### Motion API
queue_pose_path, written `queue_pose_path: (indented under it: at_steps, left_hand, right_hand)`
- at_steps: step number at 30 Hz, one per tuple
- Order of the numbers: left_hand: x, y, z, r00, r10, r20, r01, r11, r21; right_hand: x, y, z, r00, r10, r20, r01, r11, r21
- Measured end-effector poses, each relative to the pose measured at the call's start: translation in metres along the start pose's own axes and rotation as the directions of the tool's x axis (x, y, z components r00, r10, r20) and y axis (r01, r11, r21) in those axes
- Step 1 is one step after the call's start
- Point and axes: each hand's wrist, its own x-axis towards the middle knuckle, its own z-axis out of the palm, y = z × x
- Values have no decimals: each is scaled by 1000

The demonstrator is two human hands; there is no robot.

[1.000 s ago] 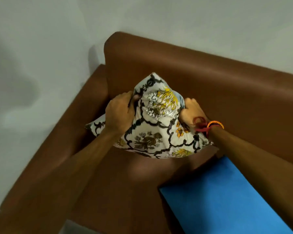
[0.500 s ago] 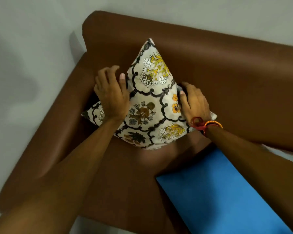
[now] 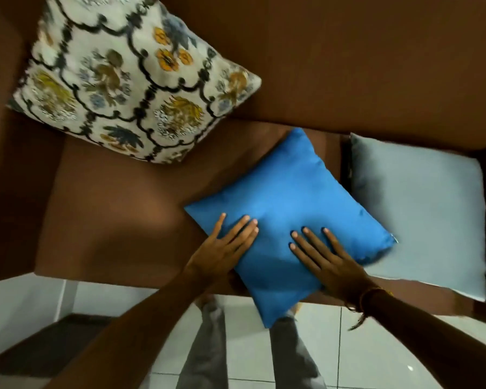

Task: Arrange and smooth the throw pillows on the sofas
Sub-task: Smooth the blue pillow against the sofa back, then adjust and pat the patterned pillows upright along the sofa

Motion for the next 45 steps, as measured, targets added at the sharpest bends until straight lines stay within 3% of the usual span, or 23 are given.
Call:
queue_pose_path:
  at_steps: [3, 6, 7, 8, 9, 10, 11, 12, 14, 17, 22, 25, 27, 30, 33, 34, 36, 38, 40, 41, 43, 45]
  left_hand:
    - [15, 15, 12, 987, -136, -83, 138, 990, 20]
    - [31, 6, -12, 983, -148, -106, 140, 986, -85]
    - [34, -4, -25, 982, -168, -83, 149, 969, -198]
    - [38, -18, -42, 977, -199, -71, 163, 926, -339]
    - [41, -31, -62, 964, -261, -57, 199, 844, -497]
    - [47, -46, -87, 943, -331, -46, 231, 746, -624]
    - [53, -61, -112, 914, -403, -33, 264, 655, -708]
    - [60, -76, -134, 889, -458, -25, 273, 572, -774]
    - [81, -104, -180, 865, -501, -16, 240, 444, -863]
    - [117, -140, -222, 773, -633, -35, 294, 406, -866]
    - [162, -175, -217, 680, -729, -81, 419, 476, -773]
    - [184, -174, -200, 620, -776, -119, 520, 519, -678]
    - [197, -168, -195, 558, -805, -201, 598, 558, -575]
    - [211, -159, -197, 434, -849, -300, 677, 528, -513]
    - [216, -137, -207, 306, -773, -556, 617, 605, -503]
    - [218, -124, -208, 317, -702, -638, 571, 678, -463]
    - [231, -77, -202, 519, -513, -684, 398, 853, -338]
    - [246, -19, -179, 773, -260, -578, 163, 963, -215]
    - [258, 35, -144, 932, 1, -361, -34, 996, -86]
    - [263, 56, -125, 965, 94, -247, -111, 992, -54]
    - [274, 81, -88, 963, 226, -148, -225, 974, 22]
    - [294, 101, -63, 969, 213, -125, -207, 977, 56]
  right_hand:
    - [11, -11, 4, 981, 137, -135, -144, 989, -43]
    - [20, 5, -15, 983, 122, -135, -112, 991, 75]
    - [27, 17, -32, 985, 152, -84, -140, 980, 139]
    - [37, 37, -48, 965, 260, 27, -258, 932, 255]
    - [50, 59, -72, 884, 410, 225, -466, 811, 354]
    - [60, 85, -94, 769, 516, 377, -640, 617, 459]
    - [65, 111, -110, 765, 458, 453, -643, 499, 581]
    - [68, 139, -121, 824, 394, 406, -556, 428, 713]
    - [70, 191, -156, 871, 388, 301, -423, 281, 862]
    - [86, 244, -187, 847, 507, 159, -260, 136, 956]
    - [140, 285, -177, 819, 553, 155, -287, 160, 944]
    - [159, 293, -156, 784, 610, 112, -325, 250, 912]
    - [164, 294, -148, 740, 671, 36, -339, 326, 883]
    - [160, 294, -139, 748, 663, -30, -325, 406, 854]
    - [139, 285, -131, 702, 701, -128, -340, 488, 804]
    - [128, 281, -128, 671, 719, -179, -335, 511, 792]
    - [84, 270, -112, 673, 698, -242, -350, 590, 727]
    - [29, 254, -83, 767, 615, -185, -382, 669, 638]
    - [-33, 228, -43, 853, 521, -26, -423, 720, 549]
    - [-65, 211, -23, 876, 478, 69, -447, 750, 487]
    - [-122, 173, 21, 899, 407, 163, -439, 834, 335]
    - [-164, 140, 64, 895, 439, 73, -444, 870, 216]
